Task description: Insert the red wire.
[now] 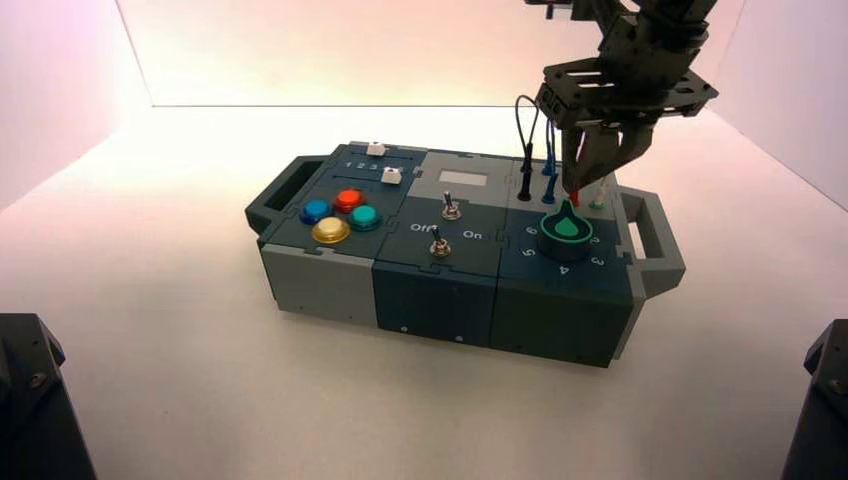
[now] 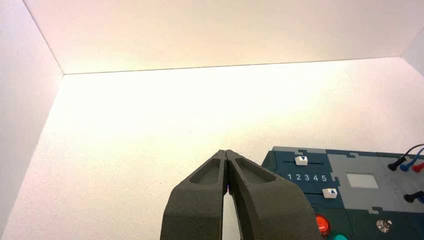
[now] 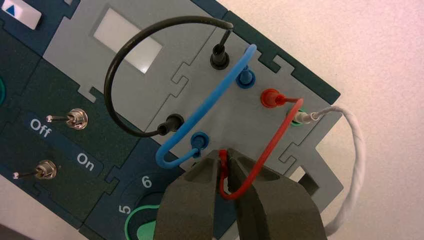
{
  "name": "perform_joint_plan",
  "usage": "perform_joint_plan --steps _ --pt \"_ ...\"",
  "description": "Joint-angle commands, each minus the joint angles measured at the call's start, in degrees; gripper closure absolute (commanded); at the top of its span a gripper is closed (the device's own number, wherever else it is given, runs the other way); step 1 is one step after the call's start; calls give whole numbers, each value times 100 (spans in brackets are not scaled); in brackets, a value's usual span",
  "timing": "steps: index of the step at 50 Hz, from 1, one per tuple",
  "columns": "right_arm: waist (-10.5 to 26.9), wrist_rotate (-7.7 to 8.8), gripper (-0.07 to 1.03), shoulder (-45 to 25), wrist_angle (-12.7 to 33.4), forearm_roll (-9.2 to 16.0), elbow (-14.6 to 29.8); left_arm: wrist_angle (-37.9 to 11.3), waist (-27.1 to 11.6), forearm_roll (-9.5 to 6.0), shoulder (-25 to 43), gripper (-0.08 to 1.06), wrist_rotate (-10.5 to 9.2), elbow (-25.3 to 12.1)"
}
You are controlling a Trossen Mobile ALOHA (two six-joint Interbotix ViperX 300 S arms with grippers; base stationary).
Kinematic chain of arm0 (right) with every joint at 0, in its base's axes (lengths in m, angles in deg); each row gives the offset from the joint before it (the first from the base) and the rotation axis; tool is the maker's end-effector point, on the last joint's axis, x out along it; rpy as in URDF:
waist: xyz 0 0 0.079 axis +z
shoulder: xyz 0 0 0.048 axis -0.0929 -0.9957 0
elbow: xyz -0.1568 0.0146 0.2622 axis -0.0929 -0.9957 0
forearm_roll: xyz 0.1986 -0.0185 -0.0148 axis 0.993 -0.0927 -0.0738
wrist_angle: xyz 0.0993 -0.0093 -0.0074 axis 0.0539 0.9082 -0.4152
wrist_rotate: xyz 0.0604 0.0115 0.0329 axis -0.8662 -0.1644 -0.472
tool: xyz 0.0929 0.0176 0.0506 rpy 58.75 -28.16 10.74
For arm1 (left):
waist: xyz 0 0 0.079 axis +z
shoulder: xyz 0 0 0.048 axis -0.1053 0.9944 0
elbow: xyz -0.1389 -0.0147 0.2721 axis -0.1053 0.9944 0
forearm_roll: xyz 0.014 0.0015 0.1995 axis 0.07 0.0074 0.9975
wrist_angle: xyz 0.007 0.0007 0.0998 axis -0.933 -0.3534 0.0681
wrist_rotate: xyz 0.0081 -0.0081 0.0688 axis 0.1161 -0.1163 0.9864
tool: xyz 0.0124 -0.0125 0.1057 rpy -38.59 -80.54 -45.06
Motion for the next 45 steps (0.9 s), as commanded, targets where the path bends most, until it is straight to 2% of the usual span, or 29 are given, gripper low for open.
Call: perform_joint_plan --steps 1,12,25,28,31,43,45 --pt "97 9 99 -132 44 53 0 62 18 9 44 101 -9 -132" --pt "132 18 98 -220 44 53 26 70 35 18 53 101 -9 -123" --pt "141 158 97 -220 202 53 53 70 70 9 53 101 -9 -114" --pt "132 158 76 -229 290 53 97 70 114 9 53 101 -9 -114" --pt "132 141 65 -246 343 53 123 70 132 9 44 101 -9 -114" --pt "141 141 62 -246 457 9 202 70 132 9 35 101 -9 -105" --pt "132 132 58 -220 527 -18 237 70 141 9 26 101 -9 -105"
